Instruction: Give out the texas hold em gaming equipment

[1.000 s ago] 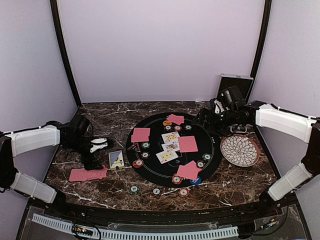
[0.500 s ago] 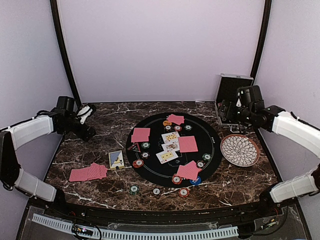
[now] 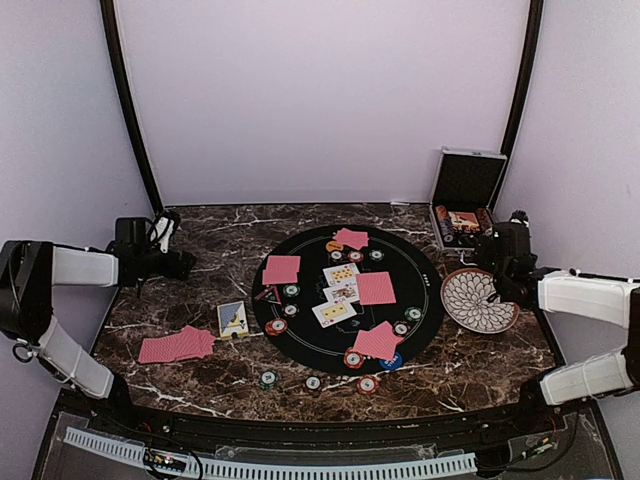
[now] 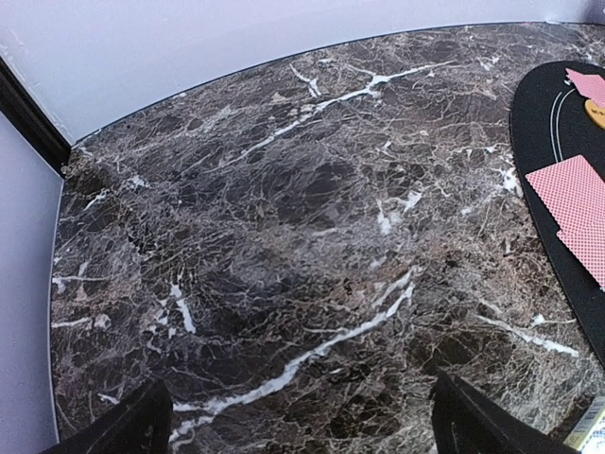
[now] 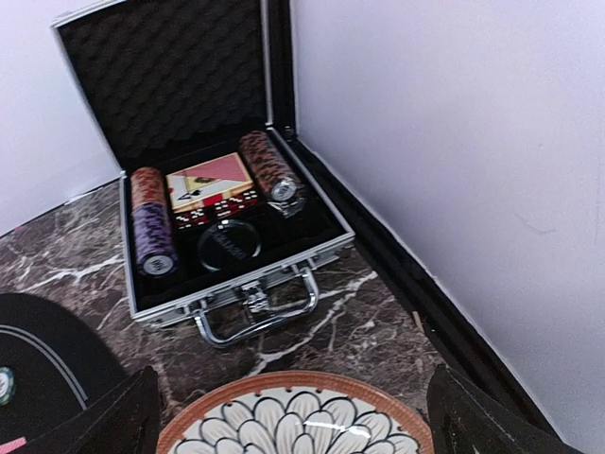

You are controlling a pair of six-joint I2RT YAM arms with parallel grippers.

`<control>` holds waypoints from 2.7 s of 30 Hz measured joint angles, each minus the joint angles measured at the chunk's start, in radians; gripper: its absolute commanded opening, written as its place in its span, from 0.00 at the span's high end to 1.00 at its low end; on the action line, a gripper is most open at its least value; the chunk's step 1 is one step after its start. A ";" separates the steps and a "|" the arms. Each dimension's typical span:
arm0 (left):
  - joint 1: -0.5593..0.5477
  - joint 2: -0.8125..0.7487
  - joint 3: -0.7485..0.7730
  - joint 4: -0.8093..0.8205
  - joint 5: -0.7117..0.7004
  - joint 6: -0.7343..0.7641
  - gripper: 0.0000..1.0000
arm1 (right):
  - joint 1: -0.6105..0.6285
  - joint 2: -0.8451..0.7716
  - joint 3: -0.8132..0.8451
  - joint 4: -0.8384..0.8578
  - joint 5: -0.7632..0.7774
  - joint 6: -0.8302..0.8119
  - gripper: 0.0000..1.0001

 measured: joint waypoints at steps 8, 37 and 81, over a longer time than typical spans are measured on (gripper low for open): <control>0.000 0.016 -0.112 0.301 0.043 -0.073 0.01 | -0.099 0.071 -0.095 0.259 0.024 -0.069 0.02; 0.000 0.082 -0.463 1.017 -0.015 -0.143 0.01 | -0.194 0.107 -0.372 0.834 -0.238 -0.216 0.02; 0.000 0.083 -0.462 1.029 -0.089 -0.170 0.01 | -0.335 0.353 -0.341 1.123 -0.536 -0.357 0.02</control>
